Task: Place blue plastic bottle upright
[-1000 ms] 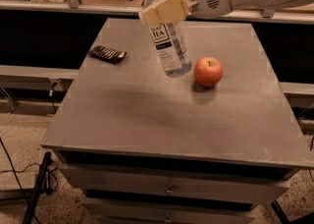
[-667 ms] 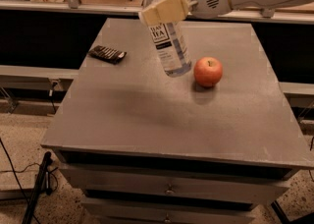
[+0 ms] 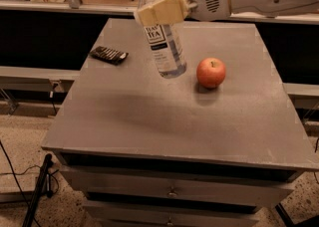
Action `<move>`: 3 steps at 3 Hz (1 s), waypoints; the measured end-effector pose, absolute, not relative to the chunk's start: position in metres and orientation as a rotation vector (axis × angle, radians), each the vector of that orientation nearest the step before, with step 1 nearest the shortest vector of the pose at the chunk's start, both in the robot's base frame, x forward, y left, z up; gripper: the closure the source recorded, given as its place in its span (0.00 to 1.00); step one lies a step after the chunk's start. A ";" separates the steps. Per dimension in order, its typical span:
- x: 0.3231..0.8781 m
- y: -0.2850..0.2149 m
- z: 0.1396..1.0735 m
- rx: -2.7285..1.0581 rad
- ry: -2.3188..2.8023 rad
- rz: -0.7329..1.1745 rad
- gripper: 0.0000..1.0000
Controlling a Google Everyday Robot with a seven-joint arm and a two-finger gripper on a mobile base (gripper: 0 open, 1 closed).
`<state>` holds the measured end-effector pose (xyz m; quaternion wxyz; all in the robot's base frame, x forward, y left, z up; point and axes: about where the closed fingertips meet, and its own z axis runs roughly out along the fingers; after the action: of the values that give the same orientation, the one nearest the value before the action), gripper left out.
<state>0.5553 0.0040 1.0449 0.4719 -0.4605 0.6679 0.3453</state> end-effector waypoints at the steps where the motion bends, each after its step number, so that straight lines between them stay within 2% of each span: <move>1: 0.522 0.005 1.066 -1.142 1.468 0.887 1.00; 3: 0.478 0.001 1.087 -1.148 1.278 0.913 1.00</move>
Offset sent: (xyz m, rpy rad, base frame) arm -0.1074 -0.0151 0.0471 0.2922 -0.2753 0.1670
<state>0.4782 0.0007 1.0873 0.5629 -0.4878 0.5429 0.3879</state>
